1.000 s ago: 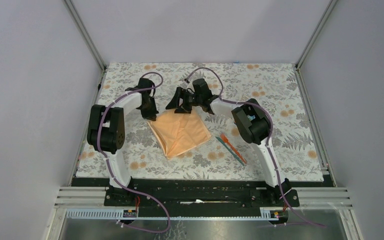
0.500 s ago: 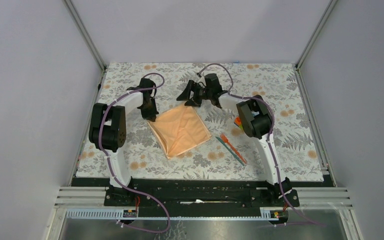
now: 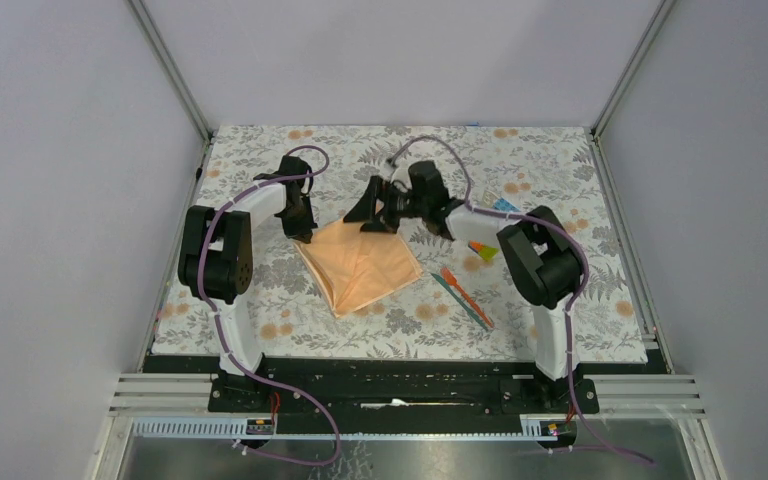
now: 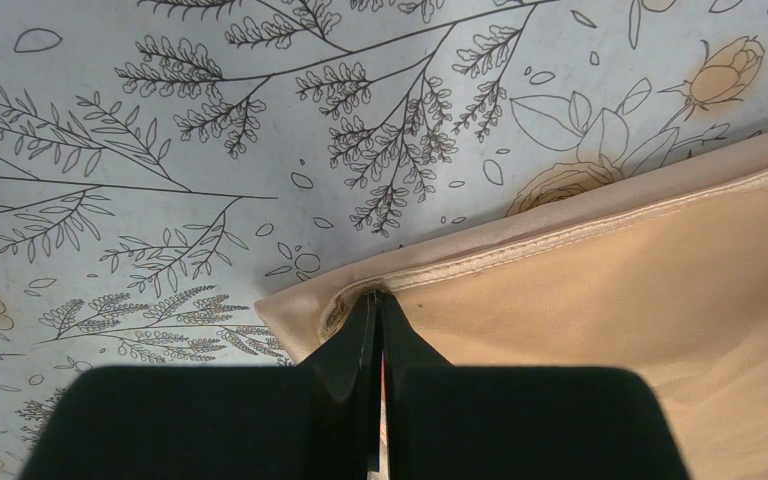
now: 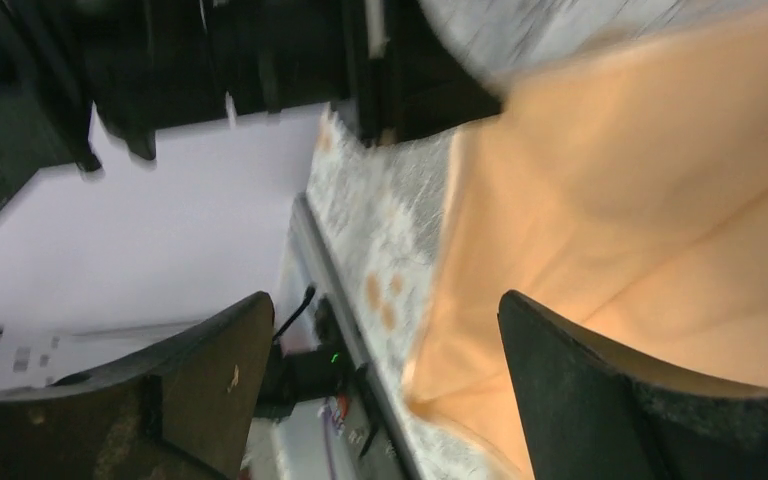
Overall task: Fold the napkin into a case and place the utensils inside
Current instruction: Smooth out the upper triangle-folded napkin at the center of the board.
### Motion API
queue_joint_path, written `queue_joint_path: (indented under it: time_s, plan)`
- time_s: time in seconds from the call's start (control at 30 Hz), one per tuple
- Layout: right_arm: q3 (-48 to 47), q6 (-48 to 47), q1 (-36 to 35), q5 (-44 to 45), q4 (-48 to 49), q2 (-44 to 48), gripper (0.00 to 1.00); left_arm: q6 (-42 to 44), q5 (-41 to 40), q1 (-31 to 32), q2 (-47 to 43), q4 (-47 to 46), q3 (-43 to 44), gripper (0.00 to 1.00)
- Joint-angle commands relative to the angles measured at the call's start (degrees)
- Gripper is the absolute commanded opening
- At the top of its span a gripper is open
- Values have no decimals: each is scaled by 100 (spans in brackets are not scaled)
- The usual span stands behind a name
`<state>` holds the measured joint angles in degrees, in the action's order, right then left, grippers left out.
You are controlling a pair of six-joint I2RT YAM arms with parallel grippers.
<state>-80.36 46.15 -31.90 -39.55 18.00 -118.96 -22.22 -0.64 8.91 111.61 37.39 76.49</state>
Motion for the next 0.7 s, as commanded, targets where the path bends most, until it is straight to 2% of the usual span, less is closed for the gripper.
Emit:
queue_joint_path:
  time_s: [0.0, 0.3, 0.67]
  plan:
    - [1191, 1628, -588, -470, 2525, 225, 88, 173, -216, -69, 240, 3, -55, 0]
    - [1792, 2230, -1063, -538, 3588, -315, 78, 174, -262, -66, 186, -4, -97, 0]
    - [1541, 2213, -1530, -651, 3418, -777, 74, 174, -256, -65, 168, -1, -109, 0]
